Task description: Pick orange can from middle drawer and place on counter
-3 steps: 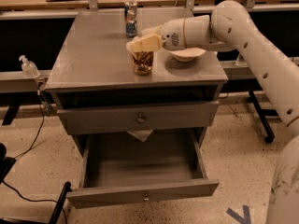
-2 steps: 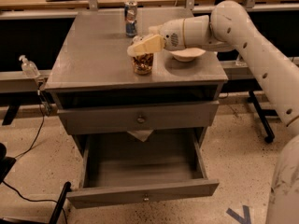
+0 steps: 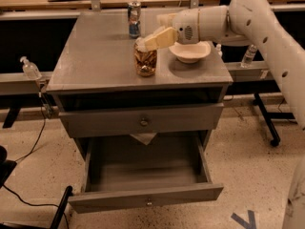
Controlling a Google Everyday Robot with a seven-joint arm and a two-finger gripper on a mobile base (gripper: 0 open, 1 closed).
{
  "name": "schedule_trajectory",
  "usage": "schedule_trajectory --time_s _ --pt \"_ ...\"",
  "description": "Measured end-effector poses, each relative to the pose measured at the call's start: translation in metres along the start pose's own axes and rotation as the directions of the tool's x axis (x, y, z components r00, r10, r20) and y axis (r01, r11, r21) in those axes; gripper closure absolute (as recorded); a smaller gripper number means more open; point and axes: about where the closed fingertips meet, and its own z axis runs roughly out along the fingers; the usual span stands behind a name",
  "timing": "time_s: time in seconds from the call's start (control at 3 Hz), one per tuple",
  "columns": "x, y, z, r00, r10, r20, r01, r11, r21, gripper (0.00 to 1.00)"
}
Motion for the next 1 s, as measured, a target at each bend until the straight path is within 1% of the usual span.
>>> schedule_trajectory --time_s 0.33,0.67,1.0 --pt "-0.027 0.014 -0.011 0.991 -0.088 0.104 0.097 0.9922 -0.078 0.00" --pt "-0.040 0.021 -0.019 0.980 -0.142 0.143 0.158 0.9815 -0.109 0.00" --pt "-0.039 0.021 -0.018 0.980 -0.138 0.142 0.154 0.9821 -0.109 0.00"
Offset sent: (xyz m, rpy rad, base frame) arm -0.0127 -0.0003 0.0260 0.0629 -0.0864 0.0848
